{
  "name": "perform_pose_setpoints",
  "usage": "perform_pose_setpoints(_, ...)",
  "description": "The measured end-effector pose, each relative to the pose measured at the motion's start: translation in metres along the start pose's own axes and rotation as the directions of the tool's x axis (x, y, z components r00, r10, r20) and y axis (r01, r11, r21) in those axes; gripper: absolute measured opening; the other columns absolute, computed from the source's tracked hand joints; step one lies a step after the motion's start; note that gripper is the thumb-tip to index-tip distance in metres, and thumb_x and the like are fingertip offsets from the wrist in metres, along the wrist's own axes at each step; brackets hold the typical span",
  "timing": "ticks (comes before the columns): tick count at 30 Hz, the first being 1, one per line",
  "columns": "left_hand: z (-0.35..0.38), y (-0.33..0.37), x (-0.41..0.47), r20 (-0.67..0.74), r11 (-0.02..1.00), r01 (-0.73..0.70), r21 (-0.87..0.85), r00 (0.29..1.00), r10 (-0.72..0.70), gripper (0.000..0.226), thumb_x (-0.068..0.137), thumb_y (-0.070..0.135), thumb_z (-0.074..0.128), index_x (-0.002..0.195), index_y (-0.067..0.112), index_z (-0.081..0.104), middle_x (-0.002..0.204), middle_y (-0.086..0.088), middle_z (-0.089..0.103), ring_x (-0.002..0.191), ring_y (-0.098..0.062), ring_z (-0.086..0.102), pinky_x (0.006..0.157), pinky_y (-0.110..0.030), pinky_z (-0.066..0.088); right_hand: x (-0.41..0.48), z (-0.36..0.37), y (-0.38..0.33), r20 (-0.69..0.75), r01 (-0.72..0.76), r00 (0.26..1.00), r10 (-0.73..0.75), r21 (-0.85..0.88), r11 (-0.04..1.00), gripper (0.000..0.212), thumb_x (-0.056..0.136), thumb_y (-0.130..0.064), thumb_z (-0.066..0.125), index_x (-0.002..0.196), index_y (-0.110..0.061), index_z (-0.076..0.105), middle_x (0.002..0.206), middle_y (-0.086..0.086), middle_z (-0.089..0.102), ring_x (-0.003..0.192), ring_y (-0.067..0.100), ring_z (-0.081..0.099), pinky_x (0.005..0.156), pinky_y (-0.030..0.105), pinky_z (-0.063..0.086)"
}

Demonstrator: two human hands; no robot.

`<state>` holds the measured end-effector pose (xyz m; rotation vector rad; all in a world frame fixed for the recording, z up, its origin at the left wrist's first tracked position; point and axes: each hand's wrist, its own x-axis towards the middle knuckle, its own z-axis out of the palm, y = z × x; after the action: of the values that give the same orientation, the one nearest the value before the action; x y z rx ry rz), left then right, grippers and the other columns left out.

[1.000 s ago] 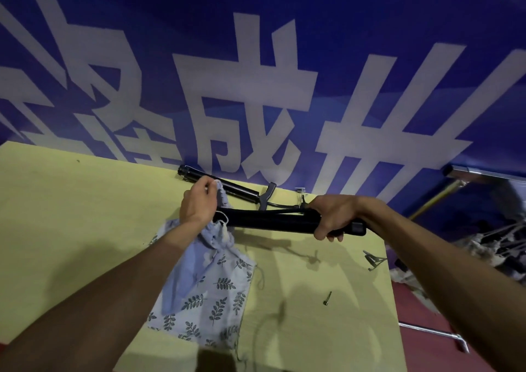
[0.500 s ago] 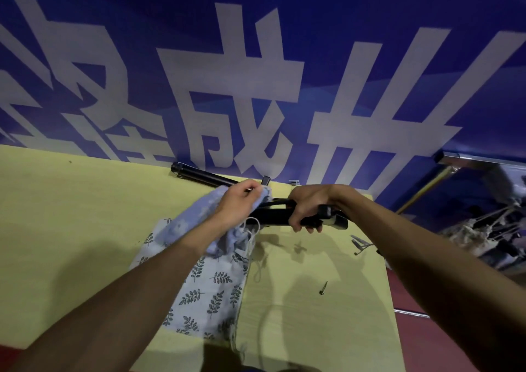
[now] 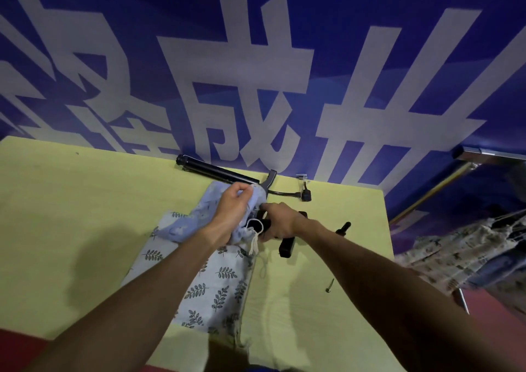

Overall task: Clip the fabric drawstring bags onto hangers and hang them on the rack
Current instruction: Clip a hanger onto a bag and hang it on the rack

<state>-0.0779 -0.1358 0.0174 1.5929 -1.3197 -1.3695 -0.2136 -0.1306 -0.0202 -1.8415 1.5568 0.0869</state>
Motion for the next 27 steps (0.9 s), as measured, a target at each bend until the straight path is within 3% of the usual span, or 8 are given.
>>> perform_pose_setpoints(5,0.005,-0.034,0.006,-0.011,0.993,0.099,0.064,0.995,-0.099,0.013,0.1,0.025,0.041,0.1,0.015,0.05,0.074,0.0,0.048,0.061,-0.012,0.044,0.054,-0.019,0.039,0.005,0.031,0.024,0.045,-0.012,0.999,0.006,0.139,0.99,0.044,0.076,-0.017,0.075,0.109,-0.012,0.046,0.114,0.017,0.064,0.101,0.035,0.06,0.085,0.041,0.05)
perform_pose_setpoints(9,0.016,-0.045,0.013,-0.015,0.989,0.116,0.091,0.993,-0.115,0.014,0.1,0.024,0.041,0.098,0.013,0.05,0.076,-0.002,0.047,0.061,-0.012,0.042,0.056,-0.025,0.035,0.004,0.043,0.045,0.088,-0.021,0.996,0.001,0.222,0.975,0.031,0.08,-0.007,0.069,0.109,-0.009,0.063,0.118,0.011,0.064,0.106,0.024,0.059,0.08,0.021,0.041)
perform_pose_setpoints(15,0.031,-0.054,0.022,0.012,0.982,0.16,0.103,0.987,-0.162,0.014,0.1,0.023,0.04,0.095,0.013,0.049,0.088,-0.003,0.048,0.074,-0.018,0.043,0.059,-0.024,0.036,0.0,0.039,0.053,0.061,-0.025,0.998,0.003,0.355,0.934,0.034,0.082,-0.007,0.055,0.112,-0.009,0.07,0.121,0.01,0.065,0.111,0.024,0.058,0.079,0.014,0.038)
perform_pose_setpoints(19,0.038,-0.055,0.027,0.08,0.976,0.169,0.134,0.98,-0.181,0.015,0.1,0.025,0.039,0.098,0.014,0.048,0.079,0.0,0.043,0.065,-0.016,0.038,0.054,-0.024,0.031,-0.004,0.036,0.048,0.067,-0.046,0.998,0.011,0.54,0.84,0.023,0.08,0.002,0.06,0.093,-0.011,0.074,0.101,0.009,0.07,0.091,0.017,0.059,0.082,0.025,0.043)
perform_pose_setpoints(20,0.039,-0.056,0.028,0.083,0.976,0.167,0.137,0.98,-0.179,0.015,0.1,0.025,0.039,0.098,0.014,0.048,0.076,0.001,0.043,0.062,-0.013,0.038,0.054,-0.024,0.032,-0.004,0.037,0.046,0.077,-0.051,0.997,0.01,0.547,0.836,0.014,0.081,-0.003,0.065,0.083,-0.015,0.073,0.092,0.004,0.069,0.086,0.014,0.059,0.081,0.026,0.043)
perform_pose_setpoints(22,0.041,-0.06,0.031,0.082,0.972,0.163,0.172,0.981,-0.179,0.014,0.1,0.026,0.039,0.099,0.015,0.048,0.073,0.003,0.045,0.06,-0.011,0.041,0.054,-0.025,0.033,-0.003,0.037,0.049,0.046,-0.056,0.998,0.037,0.556,0.829,0.019,0.081,-0.016,0.072,0.065,-0.024,0.066,0.078,-0.003,0.064,0.076,0.011,0.057,0.075,0.026,0.042)
perform_pose_setpoints(24,0.042,-0.064,0.034,0.082,0.968,0.159,0.194,0.981,-0.178,0.015,0.1,0.027,0.039,0.098,0.016,0.049,0.071,0.003,0.047,0.059,-0.012,0.042,0.055,-0.027,0.035,-0.002,0.035,0.055,-0.029,-0.062,0.995,0.094,0.556,0.829,0.024,0.08,-0.021,0.074,0.061,-0.028,0.061,0.074,-0.004,0.064,0.069,0.008,0.057,0.07,0.024,0.043)
perform_pose_setpoints(27,0.044,-0.069,0.038,0.069,0.966,0.168,0.196,0.98,-0.184,0.015,0.1,0.027,0.039,0.099,0.015,0.049,0.071,0.002,0.047,0.059,-0.012,0.043,0.057,-0.028,0.036,-0.003,0.032,0.064,-0.123,-0.068,0.978,0.171,0.583,0.81,0.022,0.079,-0.013,0.076,0.066,-0.022,0.06,0.067,-0.008,0.063,0.054,-0.007,0.057,0.058,0.009,0.043)
